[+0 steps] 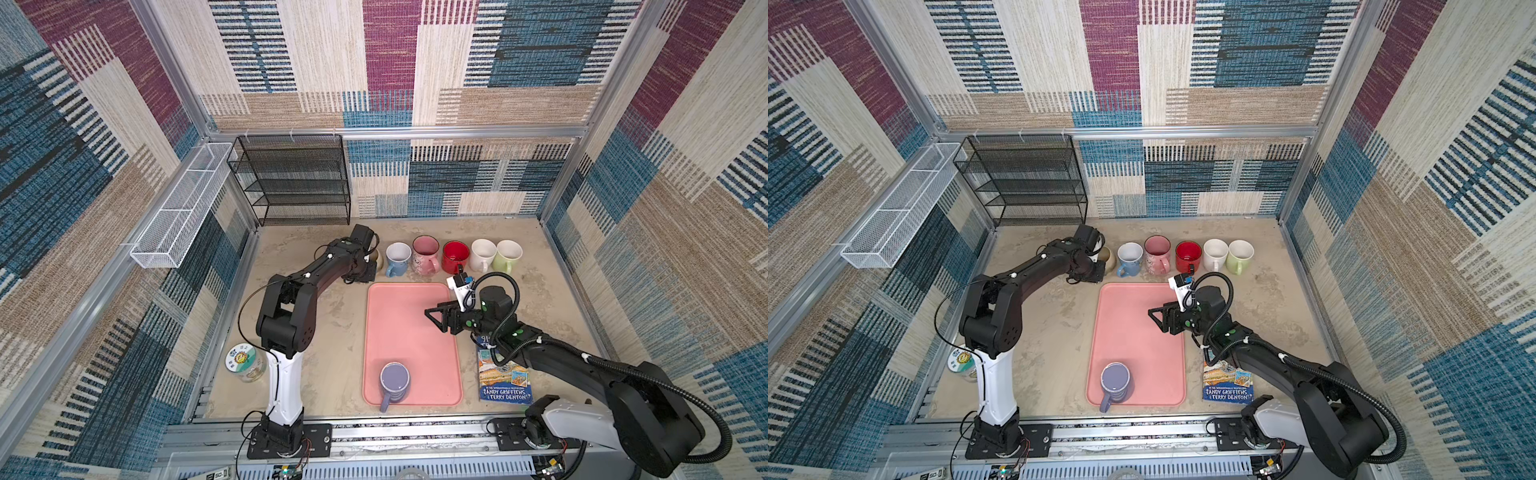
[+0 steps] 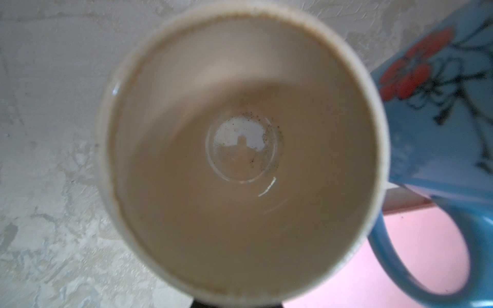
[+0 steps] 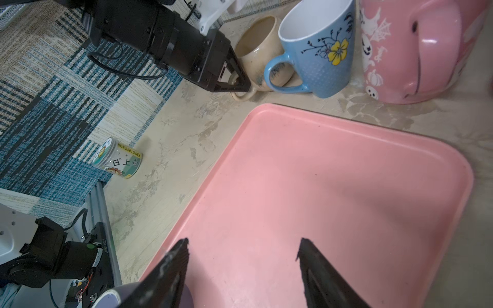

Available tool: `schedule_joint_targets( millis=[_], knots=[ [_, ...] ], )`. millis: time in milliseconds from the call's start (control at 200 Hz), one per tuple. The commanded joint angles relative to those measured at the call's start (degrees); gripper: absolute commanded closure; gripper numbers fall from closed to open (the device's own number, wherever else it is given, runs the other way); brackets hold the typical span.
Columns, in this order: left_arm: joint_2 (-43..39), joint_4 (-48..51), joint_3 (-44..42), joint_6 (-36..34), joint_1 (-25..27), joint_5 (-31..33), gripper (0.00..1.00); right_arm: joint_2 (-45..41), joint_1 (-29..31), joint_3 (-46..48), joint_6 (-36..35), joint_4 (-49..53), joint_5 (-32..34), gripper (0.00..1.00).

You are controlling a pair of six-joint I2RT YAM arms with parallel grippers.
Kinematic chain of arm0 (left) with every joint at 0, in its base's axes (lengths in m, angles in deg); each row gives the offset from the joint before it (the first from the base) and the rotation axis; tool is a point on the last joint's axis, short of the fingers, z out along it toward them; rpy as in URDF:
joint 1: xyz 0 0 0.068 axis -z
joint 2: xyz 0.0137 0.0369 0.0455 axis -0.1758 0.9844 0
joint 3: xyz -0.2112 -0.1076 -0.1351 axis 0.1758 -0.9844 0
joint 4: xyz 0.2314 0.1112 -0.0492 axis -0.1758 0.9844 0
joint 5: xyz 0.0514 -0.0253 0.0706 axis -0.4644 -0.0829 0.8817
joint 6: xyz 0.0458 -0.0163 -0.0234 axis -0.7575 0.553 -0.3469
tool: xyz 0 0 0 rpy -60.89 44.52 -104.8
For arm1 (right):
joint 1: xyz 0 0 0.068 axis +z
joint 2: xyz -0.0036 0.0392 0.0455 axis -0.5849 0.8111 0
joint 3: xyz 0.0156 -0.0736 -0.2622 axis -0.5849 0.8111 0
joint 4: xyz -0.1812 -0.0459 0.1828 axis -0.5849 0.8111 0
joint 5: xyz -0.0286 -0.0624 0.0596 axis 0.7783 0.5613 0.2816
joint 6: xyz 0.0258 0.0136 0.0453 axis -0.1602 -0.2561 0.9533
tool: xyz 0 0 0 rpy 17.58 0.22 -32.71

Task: Turn the mug right side up
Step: 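Set the cream mug down and open the left gripper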

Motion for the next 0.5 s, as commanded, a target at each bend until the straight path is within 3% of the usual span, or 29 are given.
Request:
schedule_joint_targets(
  millis=[0,496],
  knots=[
    [-0.61,-0.43,-0.59,-2.34,0.37,-2.0,0.84,-0.56,0.12,-0.56,-0.75,0.2,0.86,0.32],
    [-5.67,0.02,-2.94,-1.86,0.74,-1.41,0.64,-3.29,0.09,-0.87,-0.87,3.21,0.0,0.24]
  ],
)
